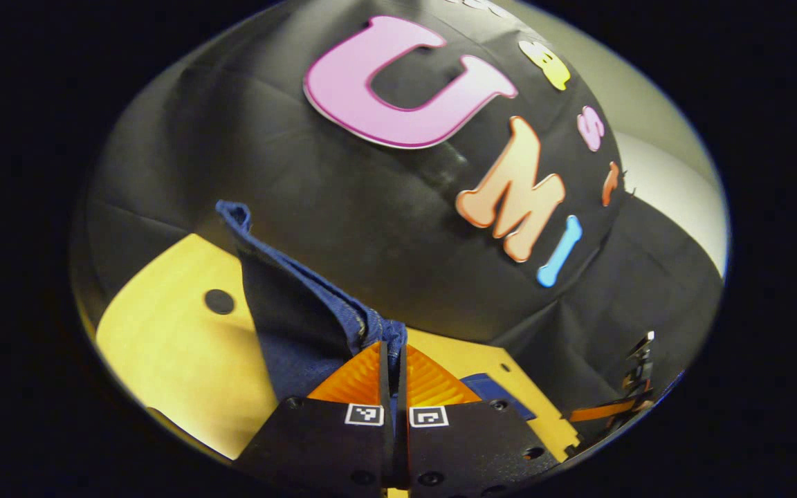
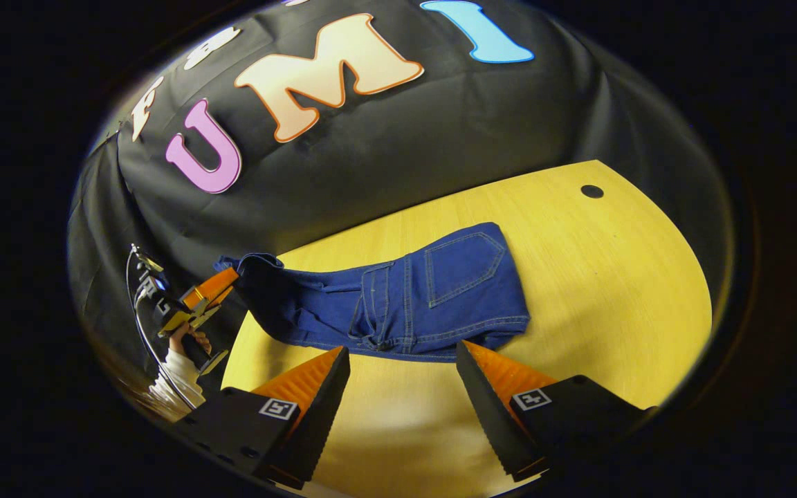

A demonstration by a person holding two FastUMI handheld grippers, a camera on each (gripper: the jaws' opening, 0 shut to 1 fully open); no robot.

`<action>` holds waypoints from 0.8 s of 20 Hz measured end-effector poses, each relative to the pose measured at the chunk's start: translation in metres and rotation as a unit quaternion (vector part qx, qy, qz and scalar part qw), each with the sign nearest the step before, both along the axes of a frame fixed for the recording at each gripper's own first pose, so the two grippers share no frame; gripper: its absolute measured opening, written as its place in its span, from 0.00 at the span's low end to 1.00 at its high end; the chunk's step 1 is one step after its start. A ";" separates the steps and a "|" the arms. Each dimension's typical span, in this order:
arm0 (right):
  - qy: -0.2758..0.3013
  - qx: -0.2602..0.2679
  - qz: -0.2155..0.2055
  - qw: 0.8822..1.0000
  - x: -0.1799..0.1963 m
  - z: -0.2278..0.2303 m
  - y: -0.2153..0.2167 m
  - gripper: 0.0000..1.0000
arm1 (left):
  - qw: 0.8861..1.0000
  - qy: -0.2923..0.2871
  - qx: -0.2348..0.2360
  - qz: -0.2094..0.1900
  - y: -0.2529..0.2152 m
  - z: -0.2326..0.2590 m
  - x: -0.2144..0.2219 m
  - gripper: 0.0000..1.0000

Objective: Grasp the waist and the cuffs of the jeans and fold them to make the two legs overlap; first hold the waist and fold one-third of the jeans toward the cuffs, then hold the cuffs and fold the remaining one-third in the same direction to finish folding.

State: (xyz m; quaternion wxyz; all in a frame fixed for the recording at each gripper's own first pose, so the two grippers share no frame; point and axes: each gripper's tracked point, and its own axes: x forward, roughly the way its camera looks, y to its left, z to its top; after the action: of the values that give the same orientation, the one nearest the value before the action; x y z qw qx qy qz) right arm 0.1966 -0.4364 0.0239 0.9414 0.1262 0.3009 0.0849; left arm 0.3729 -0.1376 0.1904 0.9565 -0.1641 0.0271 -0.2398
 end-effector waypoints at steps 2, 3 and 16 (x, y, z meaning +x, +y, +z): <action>-0.002 0.000 -0.006 1.000 -0.005 0.000 -0.016 0.96 | 0.999 -0.009 -0.010 -0.036 -0.043 0.011 -0.006 0.02; -0.003 0.003 -0.008 1.000 -0.008 0.000 -0.024 0.97 | 0.999 -0.012 -0.011 -0.051 -0.065 0.013 -0.008 0.00; 0.009 0.025 -0.025 0.999 -0.019 -0.010 -0.098 0.97 | 0.971 0.056 0.031 -0.231 -0.310 -0.062 -0.045 0.00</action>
State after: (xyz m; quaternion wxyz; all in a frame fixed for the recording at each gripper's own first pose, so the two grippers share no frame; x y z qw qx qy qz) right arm 0.1771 -0.5348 0.0134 0.9370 0.1574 0.3044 0.0678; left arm 0.3278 -0.4480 0.1288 0.8767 -0.1370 0.1253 -0.4437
